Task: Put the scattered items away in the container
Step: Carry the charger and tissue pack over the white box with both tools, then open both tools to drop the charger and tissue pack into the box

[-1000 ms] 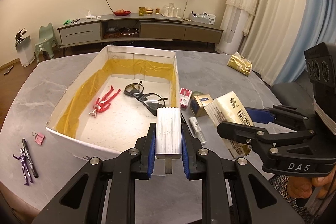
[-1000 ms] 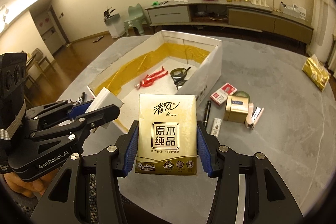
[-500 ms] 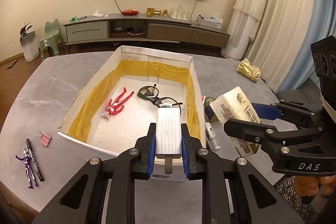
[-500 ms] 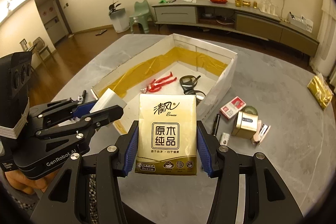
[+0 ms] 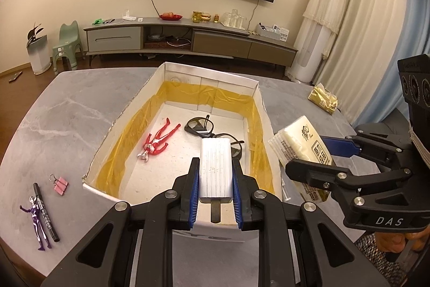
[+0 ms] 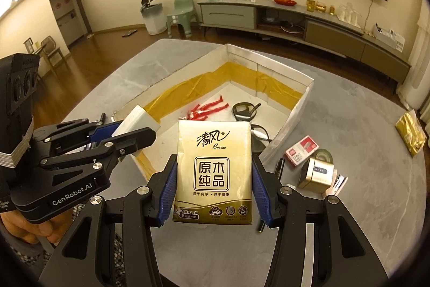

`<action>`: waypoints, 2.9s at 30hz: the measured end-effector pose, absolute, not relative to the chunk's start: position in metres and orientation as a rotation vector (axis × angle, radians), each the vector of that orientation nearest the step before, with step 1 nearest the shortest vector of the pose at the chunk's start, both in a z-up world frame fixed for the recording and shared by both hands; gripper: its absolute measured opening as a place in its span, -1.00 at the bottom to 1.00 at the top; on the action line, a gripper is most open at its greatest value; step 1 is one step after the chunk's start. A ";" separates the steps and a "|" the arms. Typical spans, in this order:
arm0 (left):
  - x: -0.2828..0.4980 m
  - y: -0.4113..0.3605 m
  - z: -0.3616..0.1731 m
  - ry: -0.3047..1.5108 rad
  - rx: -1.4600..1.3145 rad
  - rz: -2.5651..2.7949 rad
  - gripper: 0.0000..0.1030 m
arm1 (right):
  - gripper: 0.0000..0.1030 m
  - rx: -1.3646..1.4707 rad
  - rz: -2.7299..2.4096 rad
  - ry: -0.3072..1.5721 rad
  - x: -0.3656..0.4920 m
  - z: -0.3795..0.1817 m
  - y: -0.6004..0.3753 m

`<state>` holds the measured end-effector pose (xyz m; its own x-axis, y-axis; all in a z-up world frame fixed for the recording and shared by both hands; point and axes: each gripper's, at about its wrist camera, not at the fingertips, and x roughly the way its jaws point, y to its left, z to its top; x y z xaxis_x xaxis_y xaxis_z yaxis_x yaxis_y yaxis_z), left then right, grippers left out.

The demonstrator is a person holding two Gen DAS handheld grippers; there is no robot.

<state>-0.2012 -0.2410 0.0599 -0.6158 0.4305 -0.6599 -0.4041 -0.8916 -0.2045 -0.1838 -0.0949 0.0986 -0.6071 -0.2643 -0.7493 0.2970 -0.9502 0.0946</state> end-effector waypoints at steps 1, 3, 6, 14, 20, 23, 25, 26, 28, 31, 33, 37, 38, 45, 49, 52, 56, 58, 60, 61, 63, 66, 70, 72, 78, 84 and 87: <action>-0.203 -0.241 0.060 -0.051 -1.022 2.469 -0.57 | 0.04 1.187 -2.565 0.063 -0.186 0.099 -0.096; -0.206 -0.242 0.059 -0.052 -1.025 2.467 -0.57 | 0.04 1.189 -2.565 0.073 -0.189 0.099 -0.098; -0.211 -0.242 0.057 -0.045 -1.035 2.463 -0.57 | 0.04 1.192 -2.563 0.089 -0.194 0.098 -0.100; -0.228 -0.249 0.052 -0.054 -1.066 2.457 -0.57 | 0.04 1.211 -2.558 0.108 -0.215 0.094 -0.103; -0.241 -0.253 0.045 -0.065 -1.092 2.450 -0.57 | 0.04 1.237 -2.548 0.103 -0.234 0.089 -0.102; -0.246 -0.254 0.041 -0.068 -1.109 2.442 -0.57 | 0.04 1.251 -2.542 0.104 -0.244 0.087 -0.102; -0.250 -0.254 0.039 -0.067 -1.119 2.439 -0.57 | 0.04 1.260 -2.536 0.102 -0.250 0.085 -0.102; -0.252 -0.255 0.038 -0.068 -1.123 2.436 -0.57 | 0.04 1.264 -2.532 0.102 -0.254 0.083 -0.102; -0.255 -0.255 0.036 -0.067 -1.131 2.431 -0.57 | 0.04 1.271 -2.529 0.106 -0.259 0.081 -0.104; -0.259 -0.254 0.033 -0.062 -1.143 2.420 -0.57 | 0.04 1.288 -2.516 0.108 -0.269 0.078 -0.106; -0.261 -0.254 0.031 -0.057 -1.152 2.414 -0.57 | 0.04 1.301 -2.507 0.106 -0.276 0.075 -0.108; -0.265 -0.254 0.027 -0.055 -1.171 2.398 -0.57 | 0.04 1.327 -2.487 0.097 -0.289 0.070 -0.111; -0.266 -0.254 0.026 -0.054 -1.176 2.395 -0.57 | 0.04 1.334 -2.482 0.093 -0.293 0.068 -0.111; -0.272 -0.254 0.021 -0.047 -1.200 2.381 -0.57 | 0.04 1.397 -2.434 0.019 -0.318 0.060 -0.115; -0.275 -0.254 0.018 -0.034 -1.213 2.376 -0.57 | 0.04 1.436 -2.410 -0.035 -0.335 0.054 -0.117; -0.277 -0.253 0.015 -0.023 -1.223 2.371 -0.57 | 0.04 1.463 -2.398 -0.078 -0.347 0.050 -0.118; -0.279 -0.251 0.012 -0.010 -1.229 2.363 -0.57 | 0.04 1.497 -2.384 -0.112 -0.361 0.044 -0.121; -0.281 -0.250 0.011 -0.008 -1.232 2.360 -0.57 | 0.04 1.512 -2.377 -0.118 -0.367 0.040 -0.124; -0.283 -0.249 0.009 -0.005 -1.237 2.356 -0.57 | 0.04 1.524 -2.373 -0.119 -0.372 0.037 -0.126; -0.284 -0.249 0.008 -0.004 -1.240 2.354 -0.57 | 0.05 1.530 -2.371 -0.116 -0.374 0.035 -0.128; -0.285 -0.249 0.006 -0.003 -1.246 2.354 -0.57 | 0.05 1.537 -2.368 -0.112 -0.378 0.033 -0.131; -0.287 -0.250 0.005 -0.005 -1.250 2.354 -0.57 | 0.05 1.546 -2.366 -0.099 -0.383 0.029 -0.135; -0.290 -0.252 0.003 -0.001 -1.248 2.355 -0.57 | 0.05 1.555 -2.368 -0.086 -0.388 0.023 -0.138; -0.291 -0.252 0.003 0.003 -1.246 2.356 -0.57 | 0.05 1.550 -2.371 -0.081 -0.391 0.022 -0.139; -0.288 -0.250 0.002 0.015 -1.241 2.355 -0.49 | 0.10 1.558 -2.393 -0.098 -0.395 0.018 -0.135; -0.286 -0.251 0.004 0.026 -1.240 2.364 -0.36 | 0.10 1.546 -2.383 -0.118 -0.389 0.026 -0.131; -0.284 -0.250 0.006 0.026 -1.238 2.362 -0.24 | 0.12 1.533 -2.378 -0.119 -0.386 0.031 -0.133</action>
